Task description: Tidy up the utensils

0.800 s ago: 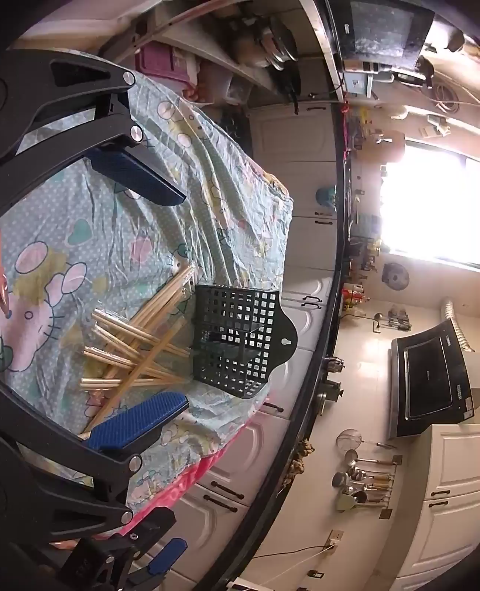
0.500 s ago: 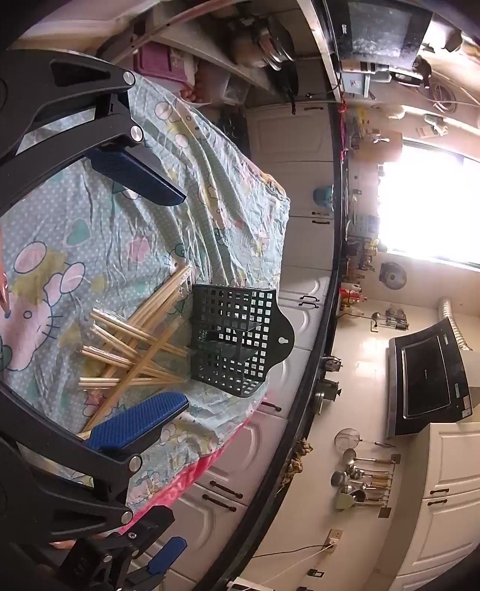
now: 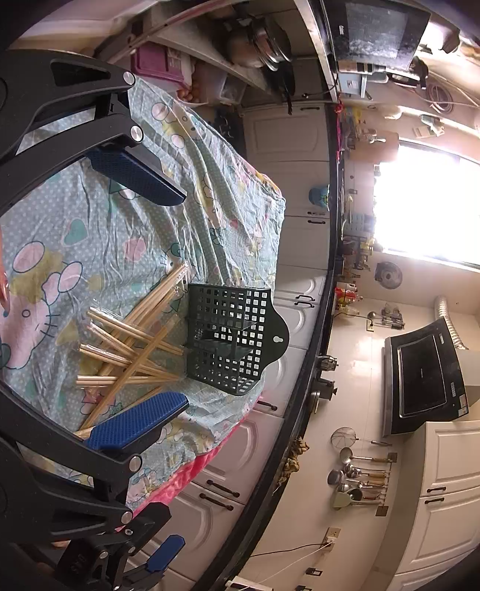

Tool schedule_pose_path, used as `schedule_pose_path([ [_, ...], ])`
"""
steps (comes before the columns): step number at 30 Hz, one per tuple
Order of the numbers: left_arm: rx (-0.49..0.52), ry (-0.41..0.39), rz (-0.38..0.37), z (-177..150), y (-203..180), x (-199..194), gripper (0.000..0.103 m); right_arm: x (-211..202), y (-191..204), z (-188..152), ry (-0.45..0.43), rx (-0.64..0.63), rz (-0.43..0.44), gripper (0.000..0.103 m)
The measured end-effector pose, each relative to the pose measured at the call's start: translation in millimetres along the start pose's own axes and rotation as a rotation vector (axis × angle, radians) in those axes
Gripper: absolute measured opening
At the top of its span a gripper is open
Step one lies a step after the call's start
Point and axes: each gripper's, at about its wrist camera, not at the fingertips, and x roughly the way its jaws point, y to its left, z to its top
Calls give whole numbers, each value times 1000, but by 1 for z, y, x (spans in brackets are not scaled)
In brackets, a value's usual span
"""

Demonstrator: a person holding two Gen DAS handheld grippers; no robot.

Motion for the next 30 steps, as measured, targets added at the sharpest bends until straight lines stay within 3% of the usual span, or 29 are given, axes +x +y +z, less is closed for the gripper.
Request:
schedule_pose_path([
  [30,-10,-7,3,4,5,-2,93,-1,4,1,8,-7,12,97],
])
